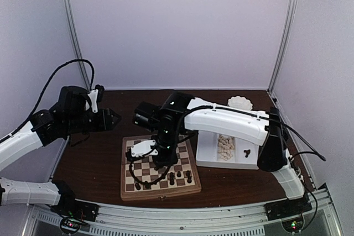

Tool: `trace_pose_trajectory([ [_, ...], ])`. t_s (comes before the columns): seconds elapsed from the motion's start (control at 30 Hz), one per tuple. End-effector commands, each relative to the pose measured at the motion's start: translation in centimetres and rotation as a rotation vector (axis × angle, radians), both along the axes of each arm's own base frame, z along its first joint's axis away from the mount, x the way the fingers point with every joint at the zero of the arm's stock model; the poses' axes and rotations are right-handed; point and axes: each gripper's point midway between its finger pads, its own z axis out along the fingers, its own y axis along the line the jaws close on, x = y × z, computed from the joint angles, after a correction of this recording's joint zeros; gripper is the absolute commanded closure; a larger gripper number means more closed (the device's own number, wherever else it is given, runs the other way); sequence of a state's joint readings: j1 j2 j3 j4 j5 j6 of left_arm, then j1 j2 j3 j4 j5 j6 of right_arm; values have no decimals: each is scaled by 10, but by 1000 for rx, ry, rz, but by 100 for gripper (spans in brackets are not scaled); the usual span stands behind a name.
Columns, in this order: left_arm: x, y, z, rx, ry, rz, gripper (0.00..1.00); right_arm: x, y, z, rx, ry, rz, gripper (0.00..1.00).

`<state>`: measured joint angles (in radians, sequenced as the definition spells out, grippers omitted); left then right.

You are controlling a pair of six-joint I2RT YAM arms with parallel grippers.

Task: Set up the chess pieces on the board
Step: Place the pawn at e7.

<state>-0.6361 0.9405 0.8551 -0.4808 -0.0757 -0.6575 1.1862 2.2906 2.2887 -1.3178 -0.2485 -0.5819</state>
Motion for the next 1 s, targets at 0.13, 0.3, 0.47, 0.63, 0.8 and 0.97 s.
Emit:
trace_pose_trajectory([
  [0.13, -4, 17, -1, 59, -34, 24, 52, -10, 10, -25, -78, -88, 57, 95],
  [0.3, -3, 16, -6, 57, -24, 24, 52, -6, 12, -33, -92, -105, 55, 94],
  [0.47, -2, 15, -7, 55, -18, 20, 52, -6, 16, -40, -97, -101, 53, 94],
  [0.63, -3, 15, -8, 49, -19, 22, 53, -7, 18, -46, -102, -93, 52, 93],
  [0.8, -5, 16, -10, 50, -14, 23, 53, -6, 20, -53, -113, -98, 47, 92],
  [0.97, -5, 17, -10, 42, -14, 26, 53, -4, 20, -57, -122, -110, 42, 92],
])
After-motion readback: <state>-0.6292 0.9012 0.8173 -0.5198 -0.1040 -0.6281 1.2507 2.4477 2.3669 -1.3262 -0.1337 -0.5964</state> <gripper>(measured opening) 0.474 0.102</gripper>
